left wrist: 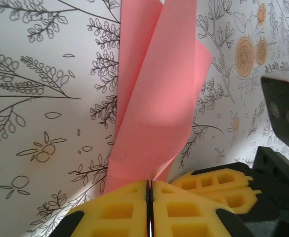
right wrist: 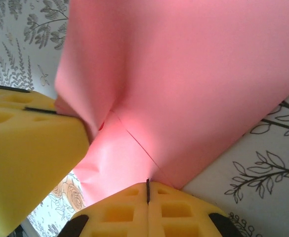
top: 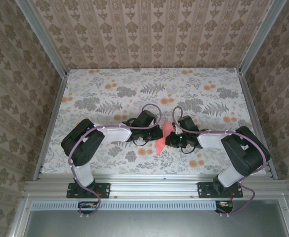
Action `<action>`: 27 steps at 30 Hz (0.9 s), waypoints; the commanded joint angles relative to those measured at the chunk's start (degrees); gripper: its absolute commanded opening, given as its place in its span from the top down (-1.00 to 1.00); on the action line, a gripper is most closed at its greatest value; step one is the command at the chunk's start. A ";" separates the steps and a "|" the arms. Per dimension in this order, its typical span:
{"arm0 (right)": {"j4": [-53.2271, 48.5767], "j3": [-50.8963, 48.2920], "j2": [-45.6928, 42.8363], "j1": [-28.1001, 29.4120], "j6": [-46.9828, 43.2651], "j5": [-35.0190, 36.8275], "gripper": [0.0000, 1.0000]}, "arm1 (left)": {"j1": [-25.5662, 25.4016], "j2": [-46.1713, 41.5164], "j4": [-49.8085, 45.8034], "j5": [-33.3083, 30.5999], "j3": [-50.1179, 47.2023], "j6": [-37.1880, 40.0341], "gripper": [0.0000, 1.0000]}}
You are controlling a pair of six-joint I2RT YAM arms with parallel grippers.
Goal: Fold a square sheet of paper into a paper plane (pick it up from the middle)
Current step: Fold the wing for the fifth time at the center of the table.
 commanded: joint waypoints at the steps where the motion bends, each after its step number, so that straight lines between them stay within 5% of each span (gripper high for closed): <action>1: -1.67 1.66 0.45 -0.33 -2.20 1.47 0.89 | -0.30 -0.71 1.92 1.86 0.92 -2.29 0.80; 27: 1.02 -1.44 -2.05 -1.29 -1.85 1.67 0.95 | -1.95 5.24 11.76 3.69 -0.43 -9.79 0.79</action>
